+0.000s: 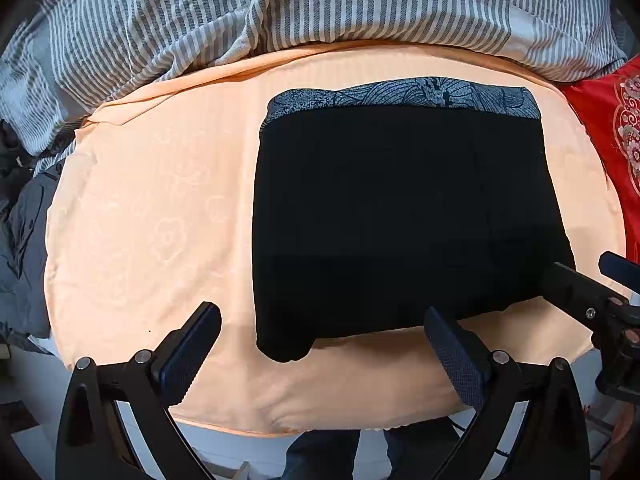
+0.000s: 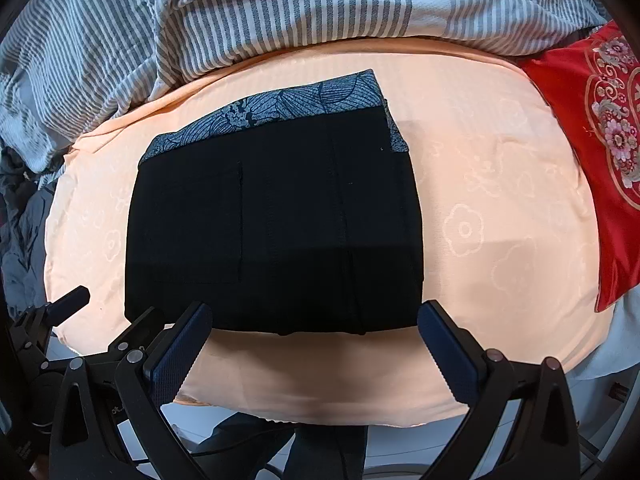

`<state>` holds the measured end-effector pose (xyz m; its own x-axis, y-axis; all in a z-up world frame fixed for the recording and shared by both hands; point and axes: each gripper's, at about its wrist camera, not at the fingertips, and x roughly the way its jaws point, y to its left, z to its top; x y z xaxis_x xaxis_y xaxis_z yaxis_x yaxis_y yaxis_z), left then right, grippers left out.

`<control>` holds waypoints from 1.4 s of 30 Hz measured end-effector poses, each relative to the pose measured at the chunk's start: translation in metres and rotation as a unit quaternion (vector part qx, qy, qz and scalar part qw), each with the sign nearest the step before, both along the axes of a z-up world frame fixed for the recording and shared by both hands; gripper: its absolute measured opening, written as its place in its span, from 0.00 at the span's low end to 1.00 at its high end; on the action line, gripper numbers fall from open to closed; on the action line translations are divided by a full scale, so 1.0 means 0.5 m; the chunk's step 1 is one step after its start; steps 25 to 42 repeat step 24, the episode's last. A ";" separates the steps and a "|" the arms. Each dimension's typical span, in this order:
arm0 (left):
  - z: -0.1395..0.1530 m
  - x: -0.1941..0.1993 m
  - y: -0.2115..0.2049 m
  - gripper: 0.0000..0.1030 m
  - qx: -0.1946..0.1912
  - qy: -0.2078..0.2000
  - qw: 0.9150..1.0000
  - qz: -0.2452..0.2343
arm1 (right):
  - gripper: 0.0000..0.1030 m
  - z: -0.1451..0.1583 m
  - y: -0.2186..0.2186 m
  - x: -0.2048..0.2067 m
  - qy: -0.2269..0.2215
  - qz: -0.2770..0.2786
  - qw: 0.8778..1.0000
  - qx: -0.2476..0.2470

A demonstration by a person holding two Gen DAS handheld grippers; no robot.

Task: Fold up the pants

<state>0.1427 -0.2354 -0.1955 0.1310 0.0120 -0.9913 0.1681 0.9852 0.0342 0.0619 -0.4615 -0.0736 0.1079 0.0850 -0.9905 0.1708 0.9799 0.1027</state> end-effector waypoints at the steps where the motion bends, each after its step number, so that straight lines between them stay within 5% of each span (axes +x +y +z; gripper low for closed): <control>1: 0.000 0.001 0.001 0.99 0.000 -0.001 1.000 0.001 | 1.00 0.000 0.001 -0.001 0.000 0.000 1.000 -0.001; 42: -0.004 0.002 0.026 0.99 -0.001 -0.006 1.000 0.021 | 1.00 -0.007 0.004 0.004 0.003 0.006 1.000 -0.005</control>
